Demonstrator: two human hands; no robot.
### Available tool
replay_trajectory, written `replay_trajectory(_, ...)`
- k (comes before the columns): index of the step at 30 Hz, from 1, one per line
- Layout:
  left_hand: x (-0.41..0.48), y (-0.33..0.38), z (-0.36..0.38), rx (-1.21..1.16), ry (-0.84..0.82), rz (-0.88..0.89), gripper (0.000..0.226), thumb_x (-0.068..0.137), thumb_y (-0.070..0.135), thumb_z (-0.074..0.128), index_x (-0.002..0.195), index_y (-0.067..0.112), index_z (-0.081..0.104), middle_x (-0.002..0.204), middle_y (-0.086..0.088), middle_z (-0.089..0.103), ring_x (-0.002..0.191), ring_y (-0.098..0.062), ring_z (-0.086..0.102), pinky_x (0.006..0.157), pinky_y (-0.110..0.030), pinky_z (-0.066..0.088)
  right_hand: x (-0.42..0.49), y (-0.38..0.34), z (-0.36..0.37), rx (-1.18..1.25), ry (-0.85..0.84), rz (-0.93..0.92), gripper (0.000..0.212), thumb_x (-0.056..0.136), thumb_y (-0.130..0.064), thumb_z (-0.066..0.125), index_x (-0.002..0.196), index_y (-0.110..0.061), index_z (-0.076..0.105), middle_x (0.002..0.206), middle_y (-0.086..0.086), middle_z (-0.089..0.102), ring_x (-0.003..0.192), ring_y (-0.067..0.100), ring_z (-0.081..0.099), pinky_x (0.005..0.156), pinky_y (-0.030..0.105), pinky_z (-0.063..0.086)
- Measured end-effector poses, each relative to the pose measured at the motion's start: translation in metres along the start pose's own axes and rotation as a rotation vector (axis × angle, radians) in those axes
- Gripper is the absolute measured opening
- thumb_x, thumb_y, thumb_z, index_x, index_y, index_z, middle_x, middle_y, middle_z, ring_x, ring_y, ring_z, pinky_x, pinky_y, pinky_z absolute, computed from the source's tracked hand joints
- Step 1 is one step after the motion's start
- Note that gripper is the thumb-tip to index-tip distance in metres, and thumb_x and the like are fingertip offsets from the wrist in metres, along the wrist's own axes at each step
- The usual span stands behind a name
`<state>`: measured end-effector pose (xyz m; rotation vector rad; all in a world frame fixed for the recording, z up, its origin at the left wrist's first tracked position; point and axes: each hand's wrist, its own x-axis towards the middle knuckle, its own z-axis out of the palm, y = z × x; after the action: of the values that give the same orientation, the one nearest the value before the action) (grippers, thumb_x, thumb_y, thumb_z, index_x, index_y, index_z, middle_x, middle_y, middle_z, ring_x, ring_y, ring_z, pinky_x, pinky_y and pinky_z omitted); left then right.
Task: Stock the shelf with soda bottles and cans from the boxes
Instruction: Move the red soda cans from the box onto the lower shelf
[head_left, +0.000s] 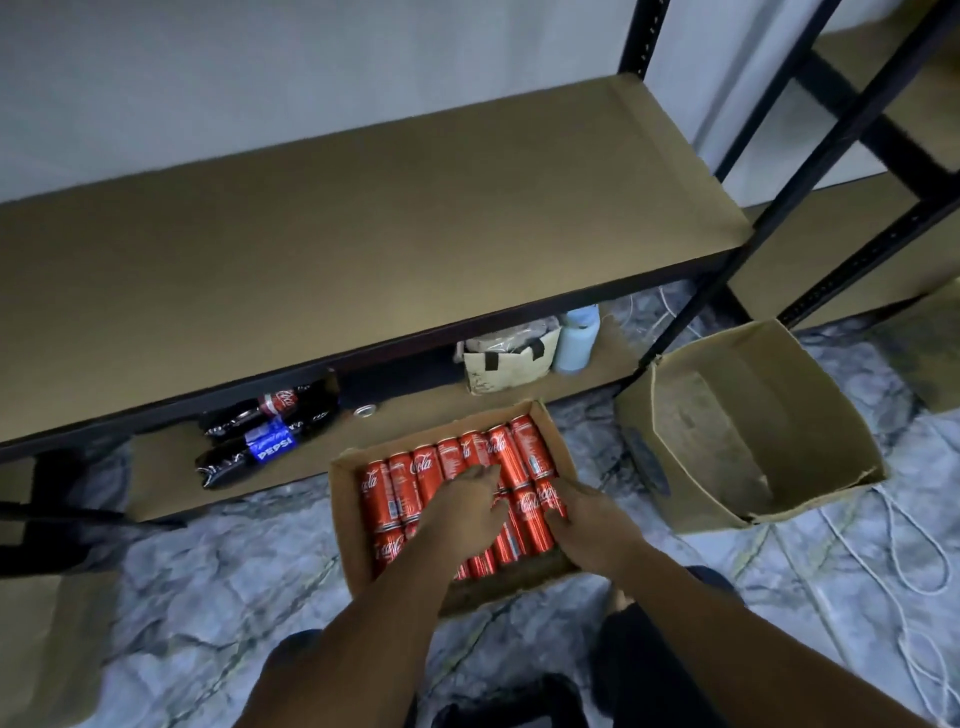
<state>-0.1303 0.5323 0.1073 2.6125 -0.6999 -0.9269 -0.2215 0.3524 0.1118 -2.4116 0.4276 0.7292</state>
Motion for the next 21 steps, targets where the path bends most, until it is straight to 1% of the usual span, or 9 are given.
replay_trajectory(3, 0.034, -0.034, 0.039, -0.009, -0.009, -0.01, 0.065, 0.104, 0.045, 0.046, 0.16, 0.021, 0.024, 0.166, -0.005, 0.028, 0.151, -0.027, 0.03, 0.12, -0.045, 0.034, 0.041, 0.008, 0.037, -0.045, -0.026, 0.022, 0.05, 0.103, -0.047, 0.04, 0.149, -0.028, 0.036, 0.142, 0.001, 0.056, 0.125, 0.023, 0.058, 0.107, 0.047, 0.047)
replay_trajectory(5, 0.057, -0.055, 0.065, -0.009, 0.0, 0.004, 0.065, 0.104, 0.044, 0.047, 0.16, 0.021, 0.024, 0.164, -0.006, 0.031, 0.149, -0.027, 0.034, 0.119, -0.042, 0.036, 0.072, 0.018, 0.065, -0.102, -0.067, 0.02, 0.055, 0.101, -0.051, 0.039, 0.152, -0.03, 0.031, 0.146, 0.0, 0.053, 0.13, 0.023, 0.054, 0.11, 0.049, 0.043)
replay_trajectory(7, 0.079, -0.073, 0.089, 0.005, 0.012, 0.012, 0.065, 0.104, 0.042, 0.048, 0.16, 0.021, 0.024, 0.165, -0.006, 0.03, 0.148, -0.027, 0.035, 0.119, -0.042, 0.035, 0.101, 0.028, 0.093, -0.116, -0.128, 0.028, 0.064, 0.096, -0.059, 0.036, 0.152, -0.029, 0.032, 0.15, 0.0, 0.049, 0.134, 0.023, 0.051, 0.113, 0.05, 0.041)
replay_trajectory(9, 0.099, -0.089, 0.114, 0.022, 0.018, 0.022, 0.065, 0.104, 0.041, 0.048, 0.16, 0.021, 0.024, 0.165, -0.006, 0.028, 0.148, -0.028, 0.034, 0.119, -0.042, 0.034, 0.128, 0.043, 0.119, -0.103, -0.144, 0.055, 0.068, 0.092, -0.062, 0.036, 0.15, -0.026, 0.036, 0.147, 0.002, 0.051, 0.132, 0.026, 0.053, 0.112, 0.05, 0.042)
replay_trajectory(12, 0.12, -0.11, 0.144, 0.046, 0.03, 0.06, 0.064, 0.103, 0.039, 0.05, 0.159, 0.018, 0.028, 0.162, -0.008, 0.035, 0.144, -0.028, 0.04, 0.116, -0.04, 0.038, 0.154, 0.057, 0.146, -0.077, -0.106, 0.097, 0.066, 0.088, -0.06, 0.045, 0.145, -0.026, 0.041, 0.142, 0.003, 0.055, 0.125, 0.026, 0.057, 0.107, 0.052, 0.045)
replay_trajectory(15, 0.129, -0.119, 0.158, 0.072, 0.044, 0.081, 0.064, 0.103, 0.038, 0.051, 0.159, 0.016, 0.029, 0.159, -0.01, 0.038, 0.142, -0.03, 0.042, 0.114, -0.042, 0.04, 0.165, 0.059, 0.158, -0.102, -0.077, 0.124, 0.06, 0.093, -0.046, 0.054, 0.147, -0.023, 0.04, 0.142, 0.006, 0.053, 0.125, 0.028, 0.057, 0.108, 0.052, 0.045)
replay_trajectory(17, 0.13, -0.121, 0.162, 0.088, 0.058, 0.094, 0.065, 0.103, 0.039, 0.051, 0.159, 0.016, 0.028, 0.16, -0.012, 0.036, 0.142, -0.032, 0.042, 0.115, -0.042, 0.04, 0.164, 0.059, 0.161, -0.107, -0.038, 0.151, 0.058, 0.094, -0.042, 0.055, 0.146, -0.022, 0.041, 0.141, 0.008, 0.054, 0.123, 0.029, 0.058, 0.106, 0.052, 0.046)
replay_trajectory(21, 0.109, -0.115, 0.164, 0.081, 0.144, 0.134, 0.065, 0.102, 0.039, 0.051, 0.159, 0.016, 0.028, 0.161, -0.012, 0.035, 0.145, -0.031, 0.038, 0.117, -0.043, 0.037, 0.14, 0.054, 0.163, -0.068, 0.035, 0.148, 0.053, 0.095, -0.039, 0.056, 0.143, -0.02, 0.046, 0.137, 0.011, 0.058, 0.119, 0.029, 0.061, 0.105, 0.049, 0.048)
